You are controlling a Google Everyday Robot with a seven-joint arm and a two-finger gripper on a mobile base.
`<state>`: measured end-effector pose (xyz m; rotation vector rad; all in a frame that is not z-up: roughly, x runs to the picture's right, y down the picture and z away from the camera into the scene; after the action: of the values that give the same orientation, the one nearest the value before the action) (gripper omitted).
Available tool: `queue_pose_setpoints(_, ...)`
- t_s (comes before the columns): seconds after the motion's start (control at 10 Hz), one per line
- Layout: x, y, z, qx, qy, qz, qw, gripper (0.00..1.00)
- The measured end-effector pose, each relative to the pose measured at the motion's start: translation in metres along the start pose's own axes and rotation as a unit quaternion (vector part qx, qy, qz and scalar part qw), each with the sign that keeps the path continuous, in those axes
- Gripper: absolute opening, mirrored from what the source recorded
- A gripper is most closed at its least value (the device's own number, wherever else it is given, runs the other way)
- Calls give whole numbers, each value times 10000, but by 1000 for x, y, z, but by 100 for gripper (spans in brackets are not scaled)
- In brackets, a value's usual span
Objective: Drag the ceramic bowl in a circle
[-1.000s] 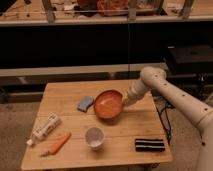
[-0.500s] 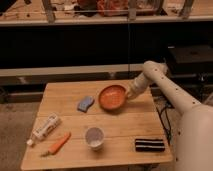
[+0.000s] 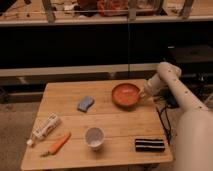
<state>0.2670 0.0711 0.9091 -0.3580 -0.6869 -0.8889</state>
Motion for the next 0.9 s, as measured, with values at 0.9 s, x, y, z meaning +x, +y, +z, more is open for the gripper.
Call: queue_pose_setpoints(0.9,-109,74,-21,-262,-99,-840,9961,1)
